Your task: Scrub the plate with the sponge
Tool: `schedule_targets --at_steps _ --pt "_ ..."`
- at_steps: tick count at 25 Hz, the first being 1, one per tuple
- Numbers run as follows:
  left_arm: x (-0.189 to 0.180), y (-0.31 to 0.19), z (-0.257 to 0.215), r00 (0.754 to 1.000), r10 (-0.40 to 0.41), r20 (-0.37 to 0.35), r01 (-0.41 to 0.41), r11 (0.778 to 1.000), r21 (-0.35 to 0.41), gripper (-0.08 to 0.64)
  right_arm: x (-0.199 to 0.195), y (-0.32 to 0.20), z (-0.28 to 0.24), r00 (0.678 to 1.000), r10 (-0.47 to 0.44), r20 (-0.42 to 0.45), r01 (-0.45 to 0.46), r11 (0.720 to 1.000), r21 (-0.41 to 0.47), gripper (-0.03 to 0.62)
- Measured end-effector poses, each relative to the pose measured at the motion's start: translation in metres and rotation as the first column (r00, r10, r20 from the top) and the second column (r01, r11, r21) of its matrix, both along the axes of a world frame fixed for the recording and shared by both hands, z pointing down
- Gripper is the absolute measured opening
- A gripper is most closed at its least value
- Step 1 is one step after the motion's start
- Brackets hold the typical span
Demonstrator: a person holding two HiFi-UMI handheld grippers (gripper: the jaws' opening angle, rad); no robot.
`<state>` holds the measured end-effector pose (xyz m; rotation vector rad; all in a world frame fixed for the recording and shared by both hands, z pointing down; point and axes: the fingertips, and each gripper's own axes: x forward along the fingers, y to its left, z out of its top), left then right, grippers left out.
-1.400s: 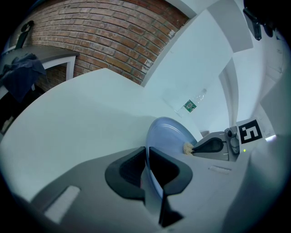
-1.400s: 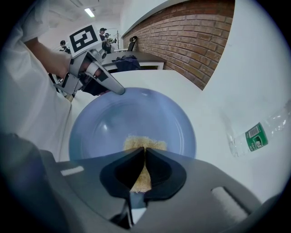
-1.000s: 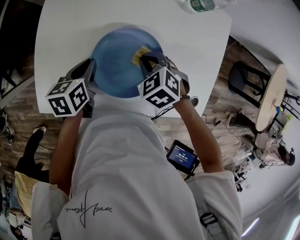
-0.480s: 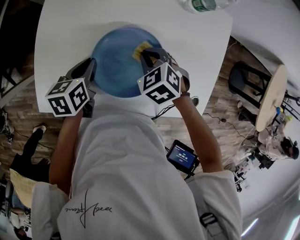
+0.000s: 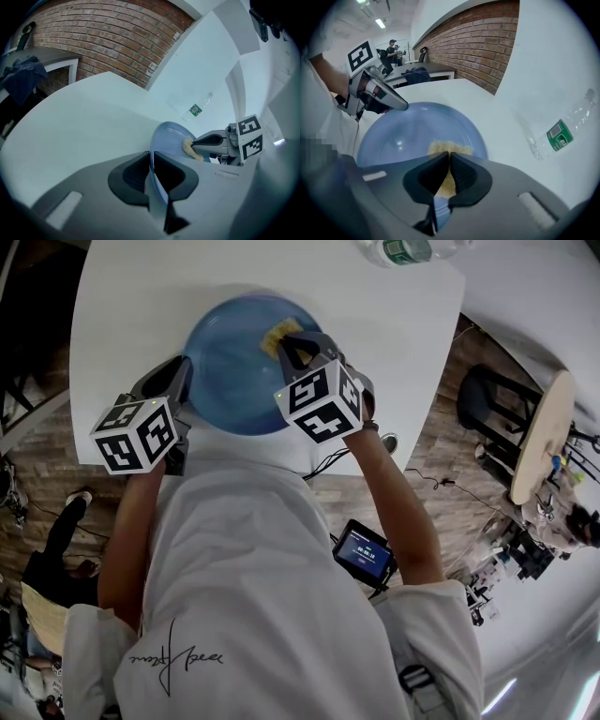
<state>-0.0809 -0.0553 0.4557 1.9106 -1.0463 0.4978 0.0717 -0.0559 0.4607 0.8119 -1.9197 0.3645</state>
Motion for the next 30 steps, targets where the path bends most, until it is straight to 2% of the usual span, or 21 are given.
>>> schedule_targets --at_steps 4,10,16,30 --pt "-0.001 0.002 -0.001 1.000 -0.004 -0.003 0.004 1.000 0.012 0.044 0.001 0.000 -0.005 0.996 0.052 0.072 -0.051 0.999 -0.006 0.018" --pt "-0.006 0.000 -0.008 1.000 -0.023 -0.010 0.023 0.998 0.051 0.040 0.001 0.003 -0.013 0.991 0.073 0.114 -0.074 0.997 0.006 0.018" --pt "-0.010 -0.001 -0.014 0.999 -0.045 -0.009 0.045 0.996 0.075 0.032 0.001 0.005 -0.023 0.974 0.115 0.194 -0.117 0.993 -0.002 0.018" --pt "-0.009 -0.001 -0.045 0.997 -0.062 -0.042 0.068 0.986 0.155 0.014 0.000 0.022 -0.053 0.953 0.121 0.278 -0.127 0.992 0.003 0.018"
